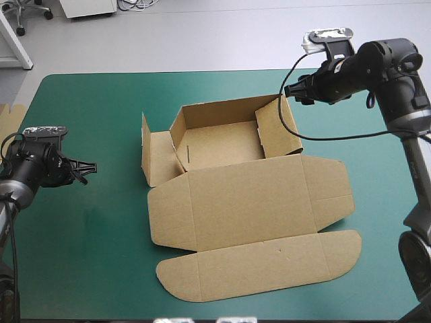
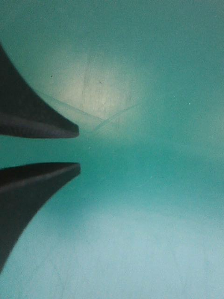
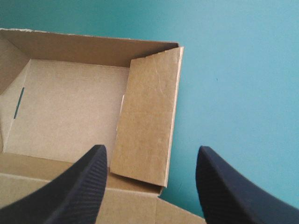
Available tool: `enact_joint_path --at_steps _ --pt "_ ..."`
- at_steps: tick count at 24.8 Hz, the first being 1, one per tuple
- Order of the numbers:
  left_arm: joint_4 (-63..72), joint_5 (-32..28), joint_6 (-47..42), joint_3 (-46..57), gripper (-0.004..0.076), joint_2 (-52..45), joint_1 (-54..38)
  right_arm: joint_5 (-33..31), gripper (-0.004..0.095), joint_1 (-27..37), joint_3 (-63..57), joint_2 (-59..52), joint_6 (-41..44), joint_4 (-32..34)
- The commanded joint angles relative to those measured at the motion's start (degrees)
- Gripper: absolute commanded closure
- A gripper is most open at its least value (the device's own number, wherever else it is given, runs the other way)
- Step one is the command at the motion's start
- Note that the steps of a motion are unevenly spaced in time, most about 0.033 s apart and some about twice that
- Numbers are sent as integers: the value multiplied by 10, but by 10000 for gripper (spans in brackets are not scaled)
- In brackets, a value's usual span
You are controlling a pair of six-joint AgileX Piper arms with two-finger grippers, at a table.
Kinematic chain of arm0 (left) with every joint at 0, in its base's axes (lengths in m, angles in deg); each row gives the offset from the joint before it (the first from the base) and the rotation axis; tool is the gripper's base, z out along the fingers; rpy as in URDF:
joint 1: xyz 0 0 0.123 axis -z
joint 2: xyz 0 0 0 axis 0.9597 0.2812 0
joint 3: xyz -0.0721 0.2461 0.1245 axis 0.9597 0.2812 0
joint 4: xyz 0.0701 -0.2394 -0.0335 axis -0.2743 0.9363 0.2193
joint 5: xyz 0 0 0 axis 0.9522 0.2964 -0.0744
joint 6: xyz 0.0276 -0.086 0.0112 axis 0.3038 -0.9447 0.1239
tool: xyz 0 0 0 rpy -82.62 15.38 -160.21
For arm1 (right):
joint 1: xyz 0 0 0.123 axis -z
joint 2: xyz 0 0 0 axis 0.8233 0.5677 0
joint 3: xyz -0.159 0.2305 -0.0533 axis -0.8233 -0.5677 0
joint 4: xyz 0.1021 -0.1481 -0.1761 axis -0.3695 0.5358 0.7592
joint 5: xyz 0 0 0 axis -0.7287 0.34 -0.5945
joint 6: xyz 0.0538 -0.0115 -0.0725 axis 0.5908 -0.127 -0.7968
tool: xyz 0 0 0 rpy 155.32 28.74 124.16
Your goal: Fold the box
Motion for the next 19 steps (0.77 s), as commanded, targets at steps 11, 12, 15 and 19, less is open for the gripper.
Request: enact_joint_path --at_steps 11,12,15,19 --pt "6 -25 -2 -15 589 -19 2 294 400 2 -400 -222 -115 -83" --pt "9 -26 -1 -15 589 -19 2 305 376 2 -400 -214 -125 -97" --pt "12 -26 7 -15 589 -19 2 325 318 2 -387 -182 -134 -105" --pt "12 -25 7 -15 589 -19 2 307 313 2 -344 -114 -132 -99"
